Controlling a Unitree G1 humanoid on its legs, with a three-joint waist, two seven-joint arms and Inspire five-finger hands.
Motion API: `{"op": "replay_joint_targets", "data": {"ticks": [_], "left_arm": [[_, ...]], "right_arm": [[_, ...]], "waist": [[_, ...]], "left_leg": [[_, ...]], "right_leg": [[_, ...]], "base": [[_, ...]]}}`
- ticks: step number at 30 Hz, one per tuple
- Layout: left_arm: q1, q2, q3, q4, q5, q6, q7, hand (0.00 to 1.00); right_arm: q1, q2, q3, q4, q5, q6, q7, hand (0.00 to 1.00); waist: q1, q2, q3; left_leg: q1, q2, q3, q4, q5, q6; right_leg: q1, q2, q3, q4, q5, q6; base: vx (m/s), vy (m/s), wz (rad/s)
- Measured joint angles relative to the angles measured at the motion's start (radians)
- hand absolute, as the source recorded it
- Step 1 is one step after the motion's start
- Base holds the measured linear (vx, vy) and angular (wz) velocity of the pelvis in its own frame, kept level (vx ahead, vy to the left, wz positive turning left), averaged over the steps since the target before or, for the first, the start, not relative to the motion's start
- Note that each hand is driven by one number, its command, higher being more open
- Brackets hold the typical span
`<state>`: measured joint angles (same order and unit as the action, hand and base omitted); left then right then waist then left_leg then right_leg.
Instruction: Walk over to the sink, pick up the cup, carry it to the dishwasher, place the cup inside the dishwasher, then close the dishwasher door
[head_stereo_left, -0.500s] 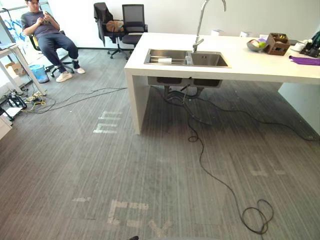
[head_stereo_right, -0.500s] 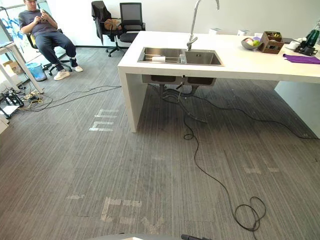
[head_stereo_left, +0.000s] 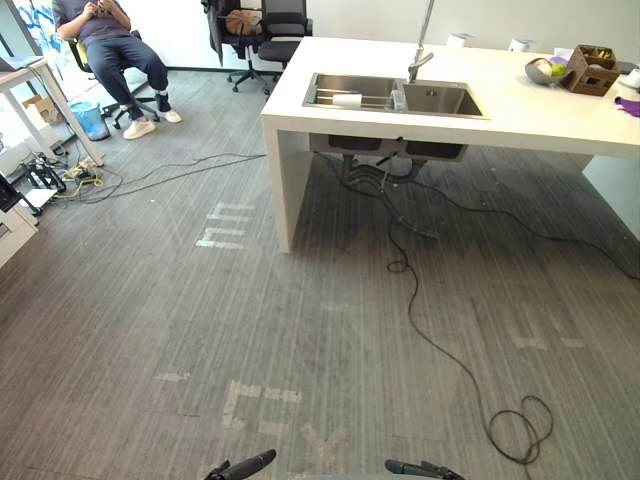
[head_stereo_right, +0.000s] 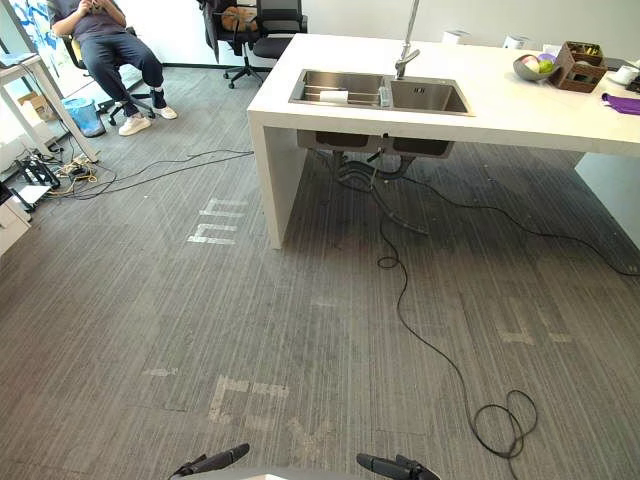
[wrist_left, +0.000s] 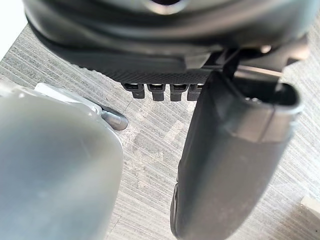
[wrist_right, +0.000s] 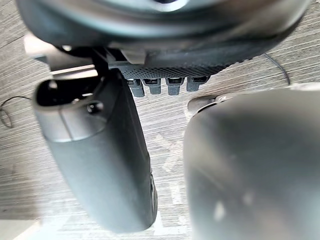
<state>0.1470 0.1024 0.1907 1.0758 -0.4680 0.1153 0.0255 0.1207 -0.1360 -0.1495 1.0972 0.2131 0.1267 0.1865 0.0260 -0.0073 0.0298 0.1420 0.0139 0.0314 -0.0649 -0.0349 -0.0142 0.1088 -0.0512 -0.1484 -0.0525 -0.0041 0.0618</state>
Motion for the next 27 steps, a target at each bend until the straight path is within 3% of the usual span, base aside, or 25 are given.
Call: {"op": "replay_joint_targets", "data": {"ticks": [7,12,18,22,25,27], "left_arm": [[0.026,-0.041,0.053,0.006,-0.134,-0.085,0.046,1.0],[0.028,-0.053,0.07,0.021,-0.207,-0.105,0.057,1.0],[0.028,-0.053,0.069,0.021,-0.209,-0.111,0.057,1.0],[0.033,-0.062,0.069,0.023,-0.201,-0.163,0.064,1.0],[0.034,-0.056,0.07,0.019,-0.198,-0.144,0.054,1.0],[0.03,-0.041,0.07,0.018,-0.198,-0.12,0.049,1.0]], "right_arm": [[0.002,0.001,0.001,0.018,0.042,-0.036,0.0,1.0],[0.006,0.004,0.001,0.025,0.081,-0.051,-0.001,1.0],[0.003,0.015,0.005,0.024,0.126,-0.101,0.01,1.0],[-0.003,0.026,0.039,0.022,0.167,-0.119,0.027,1.0],[-0.001,0.023,0.042,0.007,0.187,-0.12,0.036,1.0],[0.0,0.026,0.042,-0.009,0.186,-0.121,0.038,1.0]], "waist": [[0.001,-0.001,0.005],[0.001,-0.003,0.006],[0.001,-0.01,0.012],[0.004,-0.011,0.013],[0.003,-0.021,0.018],[0.005,-0.043,0.027]], "left_leg": [[0.0,-0.005,-0.022,-0.005,0.011,0.01],[0.004,-0.009,-0.038,-0.02,0.025,0.013],[0.006,-0.016,-0.047,-0.02,0.031,0.017],[0.007,-0.024,-0.052,-0.02,0.035,0.021],[0.007,-0.046,-0.072,-0.015,0.031,0.03],[-0.002,-0.073,-0.1,0.02,0.005,0.059]], "right_leg": [[0.004,-0.005,-0.021,0.002,0.0,0.0],[0.009,-0.008,-0.036,0.002,-0.001,0.0],[0.014,-0.015,-0.045,0.006,-0.001,0.001],[0.01,-0.023,-0.048,0.02,-0.005,0.005],[-0.05,-0.06,-0.061,0.183,-0.093,0.019],[-0.09,-0.109,-0.069,0.317,-0.152,0.051]], "base": [[-0.06,-0.02,0.09],[-0.05,-0.019,0.09],[-0.06,-0.01,0.06],[-0.07,-0.006,0.03],[-0.06,0.012,0.21],[-0.04,0.022,0.36]]}}
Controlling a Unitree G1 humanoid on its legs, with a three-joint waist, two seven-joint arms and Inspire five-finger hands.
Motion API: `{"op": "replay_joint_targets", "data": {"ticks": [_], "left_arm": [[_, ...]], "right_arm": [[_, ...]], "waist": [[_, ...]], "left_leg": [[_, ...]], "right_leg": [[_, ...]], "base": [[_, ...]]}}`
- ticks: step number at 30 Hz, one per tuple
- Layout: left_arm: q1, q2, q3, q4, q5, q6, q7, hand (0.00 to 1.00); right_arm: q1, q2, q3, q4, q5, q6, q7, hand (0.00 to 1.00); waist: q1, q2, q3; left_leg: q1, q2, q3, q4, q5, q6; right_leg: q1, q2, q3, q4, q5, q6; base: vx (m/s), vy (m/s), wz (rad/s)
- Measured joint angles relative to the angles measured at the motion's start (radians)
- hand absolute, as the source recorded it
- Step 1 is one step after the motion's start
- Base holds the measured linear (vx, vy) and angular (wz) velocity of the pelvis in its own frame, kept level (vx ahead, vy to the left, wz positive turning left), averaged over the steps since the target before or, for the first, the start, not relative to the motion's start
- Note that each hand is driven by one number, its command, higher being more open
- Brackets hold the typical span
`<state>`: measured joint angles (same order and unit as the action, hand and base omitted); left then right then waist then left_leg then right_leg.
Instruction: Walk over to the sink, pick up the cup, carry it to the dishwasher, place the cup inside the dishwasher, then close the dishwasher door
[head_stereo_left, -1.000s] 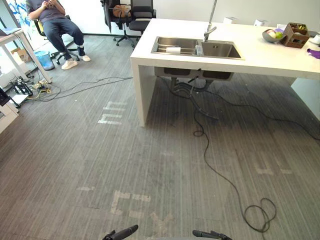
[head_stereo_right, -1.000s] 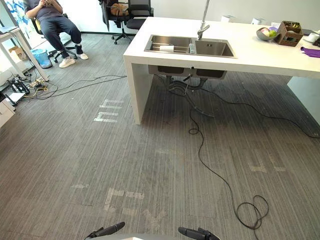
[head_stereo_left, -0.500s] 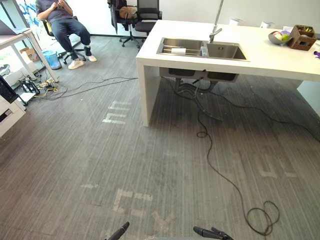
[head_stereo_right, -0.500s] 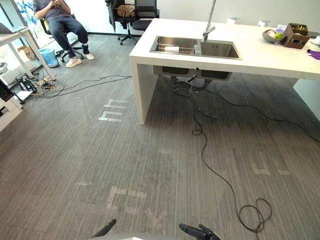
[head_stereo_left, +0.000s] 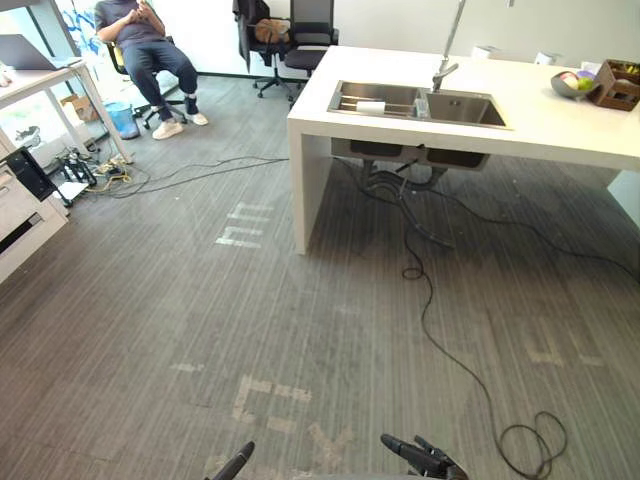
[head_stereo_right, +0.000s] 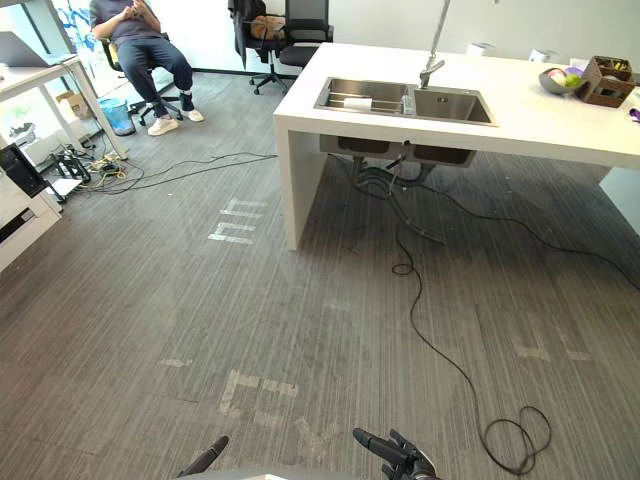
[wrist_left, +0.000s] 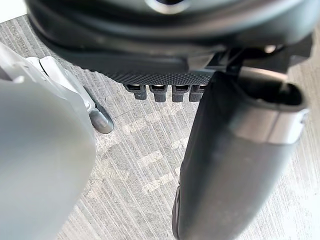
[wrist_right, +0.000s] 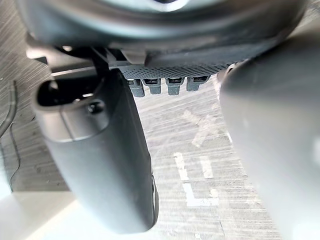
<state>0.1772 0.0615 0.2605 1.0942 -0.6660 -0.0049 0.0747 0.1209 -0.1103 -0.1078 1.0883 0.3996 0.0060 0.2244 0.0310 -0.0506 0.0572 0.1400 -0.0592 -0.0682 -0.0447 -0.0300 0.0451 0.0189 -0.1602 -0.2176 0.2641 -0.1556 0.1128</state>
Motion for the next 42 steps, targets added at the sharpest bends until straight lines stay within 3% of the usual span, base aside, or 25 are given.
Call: {"op": "replay_joint_targets", "data": {"ticks": [1,3,5,9,10,14,16,17,19,20,21,23,26,27,28,29,31,32,34,35,36,37,38,40,42], "left_arm": [[-0.002,0.001,0.003,0.001,0.002,0.008,0.001,1.0],[-0.003,0.009,0.073,-0.007,0.026,0.029,0.004,1.0],[0.01,0.011,0.093,-0.012,0.035,0.047,0.003,1.0],[0.007,0.01,0.109,-0.01,0.041,0.076,-0.011,1.0],[-0.001,0.004,0.109,-0.001,0.046,0.083,-0.015,1.0],[-0.027,-0.005,0.127,0.002,0.071,0.107,-0.042,1.0],[-0.031,-0.022,0.154,0.003,0.078,0.11,-0.044,1.0],[-0.028,-0.053,0.186,0.004,0.109,0.095,-0.037,1.0],[-0.027,-0.088,0.211,-0.017,0.121,0.085,-0.04,1.0],[-0.02,-0.119,0.243,-0.034,0.198,0.014,-0.061,1.0],[-0.02,-0.119,0.241,-0.038,0.225,-0.025,-0.061,1.0],[-0.008,-0.116,0.235,-0.056,0.284,-0.081,-0.058,1.0],[0.011,-0.106,0.133,-0.184,0.392,-0.158,-0.036,1.0],[0.025,-0.081,0.05,-0.263,0.478,-0.214,0.005,1.0],[0.063,-0.036,-0.105,-0.413,0.661,-0.279,0.11,1.0],[0.073,0.014,-0.273,-0.61,0.877,-0.325,0.233,1.0],[0.014,0.026,-0.409,-0.782,0.959,-0.333,0.244,1.0],[-0.009,0.031,-0.438,-0.818,0.975,-0.339,0.24,1.0],[-0.065,0.036,-0.484,-0.977,1.008,-0.328,0.218,1.0],[-0.098,0.063,-0.486,-1.112,1.021,-0.331,0.204,1.0],[-0.117,0.087,-0.489,-1.175,1.021,-0.333,0.196,1.0],[-0.162,0.127,-0.493,-1.258,1.033,-0.356,0.187,1.0],[-0.263,0.147,-0.506,-1.326,1.094,-0.449,0.195,1.0],[-0.294,0.161,-0.514,-1.331,1.113,-0.464,0.194,1.0],[-0.296,0.176,-0.507,-1.326,1.117,-0.43,0.187,1.0]], "right_arm": [[-0.001,-0.003,0.0,-0.006,0.0,-0.001,0.0,1.0],[-0.01,-0.003,0.002,-0.064,0.012,-0.002,0.012,1.0],[-0.016,0.008,0.004,-0.053,0.047,-0.002,0.01,1.0],[-0.04,0.006,0.0,-0.027,0.071,0.0,0.016,1.0],[-0.041,0.001,-0.005,-0.035,0.078,0.0,0.02,1.0],[-0.026,-0.001,-0.017,-0.056,0.091,0.004,0.024,1.0],[-0.001,-0.005,-0.03,-0.058,0.092,0.011,0.024,1.0],[0.003,-0.013,-0.065,-0.066,0.105,0.042,0.025,1.0],[0.006,-0.033,-0.086,-0.066,0.107,0.083,0.02,1.0],[0.0,-0.034,-0.074,-0.044,0.06,0.098,0.004,1.0],[-0.011,-0.032,-0.079,-0.008,0.061,0.097,0.002,1.0],[-0.008,-0.02,-0.079,0.005,0.066,0.096,-0.015,1.0],[-0.008,-0.019,-0.003,-0.023,0.07,0.093,-0.036,1.0],[-0.034,-0.01,0.02,-0.029,0.073,0.09,-0.035,1.0],[-0.099,-0.004,0.041,-0.014,0.089,0.07,-0.027,1.0],[-0.134,0.065,0.082,-0.065,0.086,0.031,-0.023,1.0],[-0.127,0.074,0.116,-0.096,0.069,0.028,-0.016,1.0],[-0.125,0.075,0.118,-0.095,0.063,0.03,-0.015,1.0],[-0.119,0.078,0.114,-0.063,0.047,0.028,-0.011,1.0],[-0.091,0.102,0.1,-0.104,0.041,0.038,-0.027,1.0],[-0.076,0.104,0.095,-0.133,0.035,0.036,-0.029,1.0],[-0.049,0.103,0.094,-0.174,0.034,0.032,-0.028,1.0],[-0.042,0.066,0.113,-0.211,0.033,0.02,-0.025,1.0],[-0.049,0.07,0.111,-0.209,0.04,0.012,-0.029,1.0],[-0.043,0.084,0.109,-0.23,0.04,0.012,-0.041,1.0]], "waist": [[0.005,0.0,0.0],[0.004,-0.025,0.022],[0.011,-0.033,0.027],[0.003,-0.021,0.034],[0.0,0.002,0.05],[-0.018,0.033,0.075],[-0.021,0.047,0.074],[-0.025,0.073,0.059],[-0.023,0.107,0.04],[-0.018,0.135,0.017],[-0.005,0.124,0.014],[0.018,0.093,0.009],[0.031,0.075,0.032],[0.049,0.058,0.056],[0.093,0.049,0.081],[0.105,0.02,0.078],[0.081,0.008,0.072],[0.073,0.009,0.072],[0.032,0.017,0.072],[0.013,-0.017,0.107],[0.013,-0.029,0.107],[-0.004,-0.034,0.092],[-0.031,0.037,0.049],[-0.044,0.04,0.048],[-0.049,0.03,0.048]], "left_leg": [[-0.011,-0.006,-0.008,0.023,-0.013,0.009],[-0.021,-0.028,-0.023,0.105,-0.052,0.028],[-0.025,-0.018,-0.032,0.161,-0.093,0.029],[-0.011,0.021,-0.048,0.175,-0.134,0.009],[0.009,0.056,-0.049,0.186,-0.161,-0.007],[0.1,0.152,-0.061,0.21,-0.289,-0.075],[0.166,0.18,-0.063,0.207,-0.347,-0.057],[0.125,0.199,-0.067,0.41,-0.351,-0.049],[0.016,0.184,-0.082,0.709,-0.289,-0.074],[-0.134,0.241,-0.023,1.082,0.002,-0.155],[-0.191,0.242,0.022,1.167,-0.042,-0.162],[-0.268,0.185,0.106,1.162,-0.085,-0.116],[-0.472,0.188,0.174,1.112,-0.192,-0.029],[-0.517,0.177,0.196,0.93,-0.195,-0.034],[-0.524,0.134,0.116,0.477,-0.133,-0.131],[-0.518,0.104,0.124,0.452,0.018,-0.117],[-0.523,0.061,0.172,0.519,-0.02,-0.019],[-0.521,0.055,0.178,0.534,-0.027,-0.008],[-0.451,0.031,0.186,0.534,-0.112,-0.003],[-0.349,0.003,0.203,0.495,-0.156,0.002],[-0.308,-0.011,0.22,0.48,-0.173,0.007],[-0.239,-0.03,0.23,0.45,-0.201,0.02],[-0.068,0.021,0.229,0.312,-0.182,0.008],[-0.009,0.054,0.223,0.291,-0.186,-0.012],[0.04,0.064,0.219,0.323,-0.248,-0.063]], "right_leg": [[-0.032,-0.01,0.001,0.074,-0.007,0.01],[-0.205,-0.075,0.05,0.589,-0.023,-0.058],[-0.233,-0.048,0.09,0.656,-0.055,-0.062],[-0.253,0.001,0.04,0.381,-0.098,-0.069],[-0.26,0.031,0.022,0.305,-0.092,-0.067],[-0.327,0.061,0.068,0.115,0.036,-0.042],[-0.315,0.053,0.046,0.159,0.103,-0.037],[-0.315,0.069,0.003,0.272,0.013,-0.139],[-0.267,0.107,-0.031,0.261,-0.048,-0.167],[-0.049,0.219,-0.062,0.085,-0.085,-0.198],[0.013,0.221,-0.052,0.026,-0.069,-0.2],[0.078,0.177,-0.009,-0.01,-0.067,-0.202],[0.235,0.182,0.002,-0.177,-0.063,-0.201],[0.255,0.173,0.007,-0.202,-0.064,-0.201],[0.253,0.158,0.064,-0.206,-0.098,-0.199],[0.265,0.077,0.197,-0.118,-0.215,-0.15],[0.247,0.018,0.266,-0.047,-0.187,-0.107],[0.242,0.011,0.278,-0.026,-0.173,-0.107],[0.199,0.002,0.276,0.154,-0.101,-0.033],[0.094,-0.047,0.267,0.487,-0.026,0.022],[0.011,-0.082,0.267,0.651,0.087,0.022],[-0.114,-0.14,0.234,0.875,0.157,-0.043],[-0.29,-0.097,0.081,0.828,0.019,-0.104],[-0.334,-0.023,0.009,0.581,-0.017,-0.106],[-0.321,0.035,-0.069,0.152,0.109,-0.189]], "base": [[-0.05,0.038,0.24],[-0.01,0.019,0.25],[0.08,-0.012,0.19],[0.14,-0.08,0.06],[0.23,-0.175,-0.05],[0.35,-0.278,0.07],[0.58,-0.43,0.3],[0.87,-0.596,0.38],[1.05,-0.508,0.34],[1.2,-0.375,0.15],[1.17,-0.295,-0.02],[0.55,-0.053,-0.25],[0.44,0.04,0.16],[0.53,0.128,-0.4],[0.79,0.367,-1.72],[0.86,0.425,-1.83],[0.76,0.383,-0.73],[0.58,0.313,0.0],[0.43,0.262,-0.1],[0.29,0.183,-0.3],[0.33,0.157,-0.37],[0.72,0.166,-0.35],[0.99,0.115,-0.2],[0.8,-0.02,-0.08],[0.55,-0.169,-0.1]]}}
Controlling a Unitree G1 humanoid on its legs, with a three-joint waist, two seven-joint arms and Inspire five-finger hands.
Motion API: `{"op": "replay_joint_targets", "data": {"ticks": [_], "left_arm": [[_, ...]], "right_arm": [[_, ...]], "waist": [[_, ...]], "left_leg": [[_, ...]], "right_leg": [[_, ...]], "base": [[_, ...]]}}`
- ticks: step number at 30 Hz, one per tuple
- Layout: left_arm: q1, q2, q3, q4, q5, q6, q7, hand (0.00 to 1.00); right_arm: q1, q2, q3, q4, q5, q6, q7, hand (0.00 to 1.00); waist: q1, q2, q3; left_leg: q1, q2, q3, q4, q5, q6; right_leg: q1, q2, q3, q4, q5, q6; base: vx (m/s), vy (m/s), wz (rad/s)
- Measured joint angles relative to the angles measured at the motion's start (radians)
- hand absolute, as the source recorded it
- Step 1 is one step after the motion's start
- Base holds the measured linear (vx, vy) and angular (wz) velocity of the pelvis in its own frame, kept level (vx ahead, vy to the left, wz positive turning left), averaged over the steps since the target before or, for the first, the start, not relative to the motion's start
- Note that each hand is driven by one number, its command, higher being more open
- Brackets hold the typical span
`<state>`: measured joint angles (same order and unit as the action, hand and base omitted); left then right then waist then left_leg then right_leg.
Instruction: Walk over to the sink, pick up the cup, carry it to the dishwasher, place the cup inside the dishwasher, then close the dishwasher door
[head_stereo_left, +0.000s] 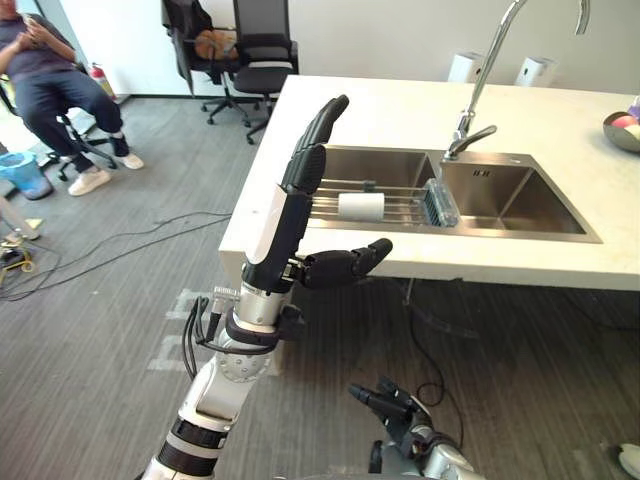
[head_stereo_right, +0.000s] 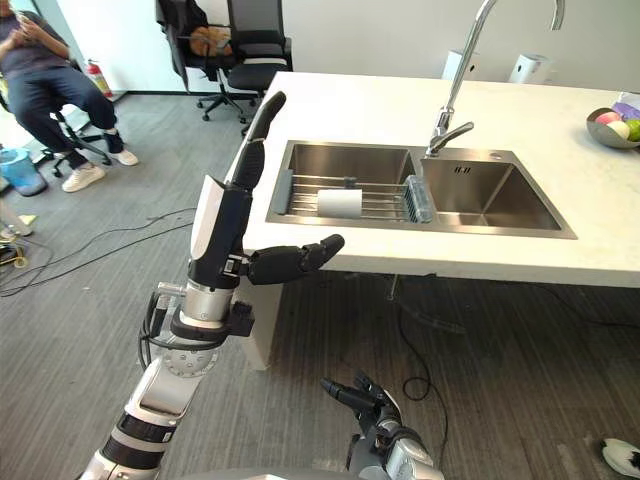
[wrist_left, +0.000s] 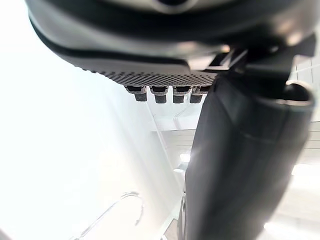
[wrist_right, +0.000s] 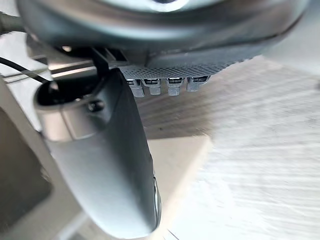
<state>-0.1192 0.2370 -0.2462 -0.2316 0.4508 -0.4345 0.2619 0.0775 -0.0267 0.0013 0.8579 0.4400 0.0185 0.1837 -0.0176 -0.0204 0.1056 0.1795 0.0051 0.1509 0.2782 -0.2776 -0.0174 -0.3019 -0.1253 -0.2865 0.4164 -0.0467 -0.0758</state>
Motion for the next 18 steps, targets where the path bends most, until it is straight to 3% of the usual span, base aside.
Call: {"op": "replay_joint_targets", "data": {"ticks": [1,3,4,5,6,9,12,13,15,16,18], "left_arm": [[0.001,-0.003,-0.002,0.002,0.001,0.005,-0.003,1.0],[0.007,-0.02,-0.031,0.003,0.002,0.02,-0.029,1.0],[-0.004,-0.015,-0.045,0.003,0.002,0.022,-0.032,1.0],[-0.008,-0.015,-0.05,0.004,0.003,0.024,-0.034,1.0],[-0.018,-0.024,-0.082,-0.002,0.003,0.031,-0.053,1.0],[-0.017,-0.024,-0.123,-0.007,0.005,0.046,-0.068,1.0],[-0.015,-0.016,-0.133,-0.042,0.01,0.063,-0.088,1.0],[-0.015,-0.007,-0.133,-0.058,0.009,0.074,-0.112,1.0],[-0.016,0.011,-0.135,-0.076,0.009,0.099,-0.154,1.0],[-0.021,0.038,-0.137,-0.082,0.009,0.133,-0.2,1.0],[-0.044,0.053,-0.146,-0.071,0.009,0.165,-0.239,1.0]], "right_arm": [[0.001,-0.006,-0.015,-0.018,0.0,0.019,-0.003,1.0],[-0.002,-0.021,-0.042,-0.021,-0.018,0.048,0.005,1.0],[-0.01,-0.021,-0.045,-0.02,-0.035,0.075,0.006,1.0],[-0.015,-0.021,-0.045,-0.023,-0.041,0.09,0.005,1.0],[-0.004,-0.031,-0.041,-0.047,-0.049,0.154,0.007,1.0],[0.018,-0.041,-0.033,-0.071,-0.061,0.207,0.033,1.0],[0.023,-0.052,-0.01,-0.082,-0.075,0.233,0.039,1.0],[0.025,-0.058,0.0,-0.071,-0.071,0.242,0.043,1.0],[0.03,-0.067,0.005,-0.038,-0.069,0.243,0.056,1.0],[0.014,-0.076,0.004,0.003,-0.07,0.243,0.066,1.0],[0.007,-0.077,0.003,0.018,-0.07,0.243,0.073,1.0]], "waist": [[-0.004,0.019,0.004],[0.002,0.099,-0.024],[0.003,0.103,-0.024],[0.0,0.101,-0.024],[-0.008,0.095,-0.024],[0.004,0.089,-0.031],[0.005,0.094,-0.037],[0.011,0.087,-0.041],[0.032,0.078,-0.061],[0.031,0.078,-0.084],[0.025,0.083,-0.096]], "left_leg": [[0.028,0.02,-0.005,0.009,-0.037,-0.004],[0.04,0.095,-0.002,-0.008,-0.06,-0.021],[0.056,0.111,-0.004,-0.02,-0.036,-0.023],[0.067,0.114,-0.003,-0.017,-0.02,-0.032],[0.077,0.117,-0.016,0.05,0.05,-0.037],[-0.008,0.147,-0.036,0.279,0.092,-0.05],[-0.119,0.227,0.009,0.471,0.062,-0.033],[-0.147,0.254,0.048,0.467,0.028,-0.038],[-0.151,0.25,0.099,0.284,0.023,-0.034],[-0.128,0.214,0.105,0.096,0.061,-0.053],[-0.099,0.185,0.105,-0.005,0.086,-0.063]], "right_leg": [[0.008,0.03,0.009,-0.064,0.075,-0.006],[0.046,0.132,0.037,-0.11,0.084,0.0],[0.043,0.164,0.118,-0.091,0.068,-0.006],[0.048,0.17,0.126,-0.089,0.06,-0.012],[0.124,0.17,0.119,-0.117,0.006,-0.01],[0.201,0.176,0.107,-0.177,-0.017,-0.005],[0.26,0.208,0.089,-0.25,-0.028,-0.009],[0.293,0.21,0.076,-0.282,-0.019,-0.002],[0.308,0.201,0.074,-0.302,-0.009,0.002],[0.302,0.185,0.074,-0.304,-0.003,0.008],[0.291,0.171,0.068,-0.311,0.008,0.014]], "base": [[0.45,-0.177,-0.07],[0.5,-0.129,-0.23],[0.52,-0.081,-0.33],[0.54,-0.161,-0.09],[0.57,-0.205,0.09],[0.25,-0.126,0.21],[0.09,-0.071,0.31],[0.07,-0.032,0.21],[0.1,0.037,0.1],[0.16,0.097,0.11],[0.11,0.083,0.18]]}}
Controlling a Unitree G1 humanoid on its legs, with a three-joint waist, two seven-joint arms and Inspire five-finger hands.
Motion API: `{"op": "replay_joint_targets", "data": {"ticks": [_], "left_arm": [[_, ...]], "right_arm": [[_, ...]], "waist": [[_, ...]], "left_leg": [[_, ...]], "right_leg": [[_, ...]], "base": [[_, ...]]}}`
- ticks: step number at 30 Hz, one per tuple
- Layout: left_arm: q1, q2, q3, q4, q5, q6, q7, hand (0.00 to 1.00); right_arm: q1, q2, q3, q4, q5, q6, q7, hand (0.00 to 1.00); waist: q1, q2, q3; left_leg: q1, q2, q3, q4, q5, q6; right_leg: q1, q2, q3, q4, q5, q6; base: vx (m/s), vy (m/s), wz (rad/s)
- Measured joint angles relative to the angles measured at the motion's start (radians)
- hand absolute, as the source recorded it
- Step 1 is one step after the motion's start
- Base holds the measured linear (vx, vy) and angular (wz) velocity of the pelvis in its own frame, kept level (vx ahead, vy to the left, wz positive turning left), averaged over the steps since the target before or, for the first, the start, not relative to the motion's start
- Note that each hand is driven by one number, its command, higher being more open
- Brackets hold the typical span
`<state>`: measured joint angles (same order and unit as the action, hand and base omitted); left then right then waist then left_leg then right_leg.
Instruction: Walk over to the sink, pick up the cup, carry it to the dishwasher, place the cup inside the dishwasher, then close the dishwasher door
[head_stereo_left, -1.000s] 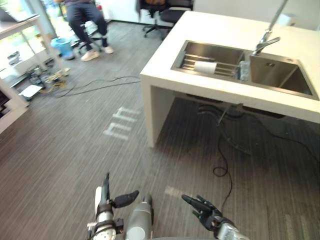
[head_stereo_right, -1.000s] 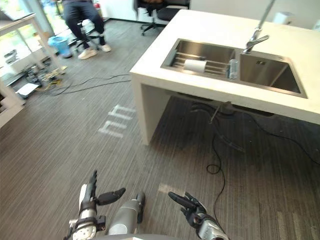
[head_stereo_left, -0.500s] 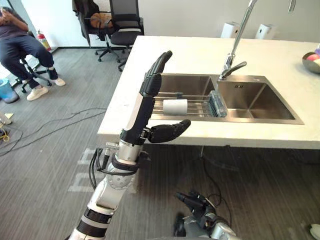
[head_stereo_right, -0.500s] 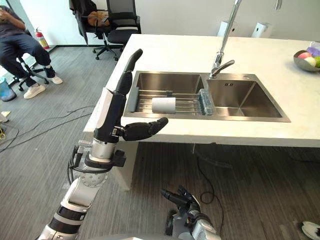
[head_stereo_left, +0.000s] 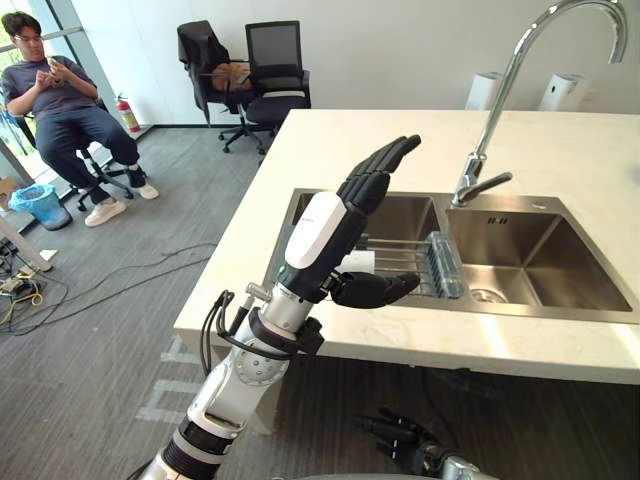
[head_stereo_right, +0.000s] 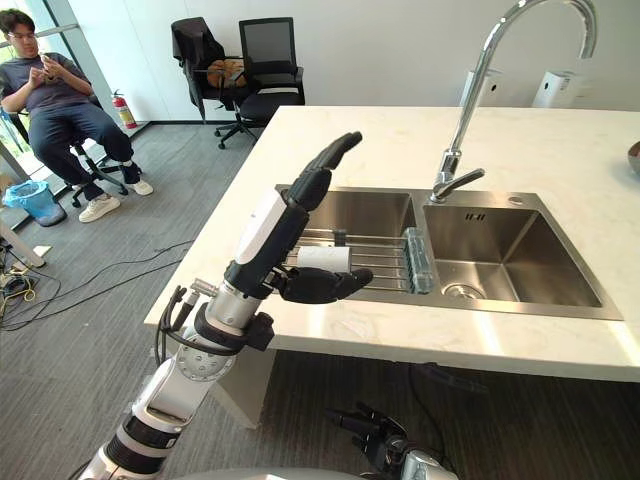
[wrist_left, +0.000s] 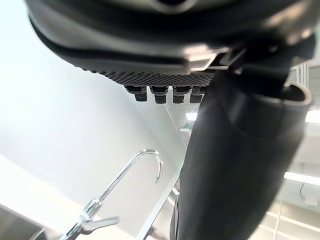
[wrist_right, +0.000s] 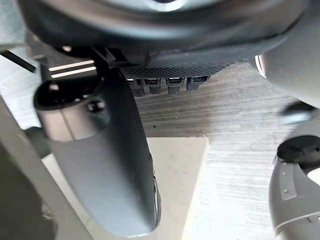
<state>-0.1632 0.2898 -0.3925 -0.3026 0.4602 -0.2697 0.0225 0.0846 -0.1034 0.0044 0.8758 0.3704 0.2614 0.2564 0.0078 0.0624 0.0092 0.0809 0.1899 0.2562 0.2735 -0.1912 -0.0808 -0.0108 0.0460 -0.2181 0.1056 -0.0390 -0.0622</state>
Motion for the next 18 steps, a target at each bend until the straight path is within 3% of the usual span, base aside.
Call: {"op": "replay_joint_targets", "data": {"ticks": [3,7,13,18], "left_arm": [[-0.05,0.042,-0.011,0.065,0.0,0.083,-0.098,1.0],[-0.07,0.101,-0.011,0.082,0.0,0.149,-0.177,1.0],[-0.197,0.134,-0.015,0.086,-0.006,0.213,-0.249,1.0],[-0.299,0.165,-0.037,0.238,-0.123,0.282,-0.272,1.0]], "right_arm": [[-0.026,-0.002,-0.002,0.035,0.003,0.007,0.006,1.0],[-0.038,-0.001,-0.002,0.05,0.016,0.009,0.008,1.0],[-0.06,-0.002,0.0,0.092,0.022,0.01,0.006,1.0],[-0.073,-0.003,0.004,0.086,0.037,0.04,-0.002,1.0]], "waist": [[-0.007,-0.002,0.001],[-0.024,-0.002,0.001],[-0.029,-0.003,0.006],[-0.051,-0.015,0.024]], "left_leg": [[0.042,-0.051,-0.001,-0.155,0.062,-0.004],[0.058,-0.084,-0.009,-0.196,0.094,0.003],[0.07,-0.093,-0.024,-0.22,0.09,0.008],[0.079,-0.097,0.008,-0.238,0.07,0.026]], "right_leg": [[-0.025,-0.029,-0.003,-0.007,0.01,0.01],[-0.018,-0.054,0.006,-0.025,0.022,0.026],[0.014,-0.052,0.005,-0.103,0.078,0.036],[0.026,-0.043,0.039,-0.161,0.13,0.044]], "base": [[0.06,0.138,0.09],[0.01,0.101,-0.02],[-0.09,0.072,0.01],[-0.11,0.068,-0.2]]}}
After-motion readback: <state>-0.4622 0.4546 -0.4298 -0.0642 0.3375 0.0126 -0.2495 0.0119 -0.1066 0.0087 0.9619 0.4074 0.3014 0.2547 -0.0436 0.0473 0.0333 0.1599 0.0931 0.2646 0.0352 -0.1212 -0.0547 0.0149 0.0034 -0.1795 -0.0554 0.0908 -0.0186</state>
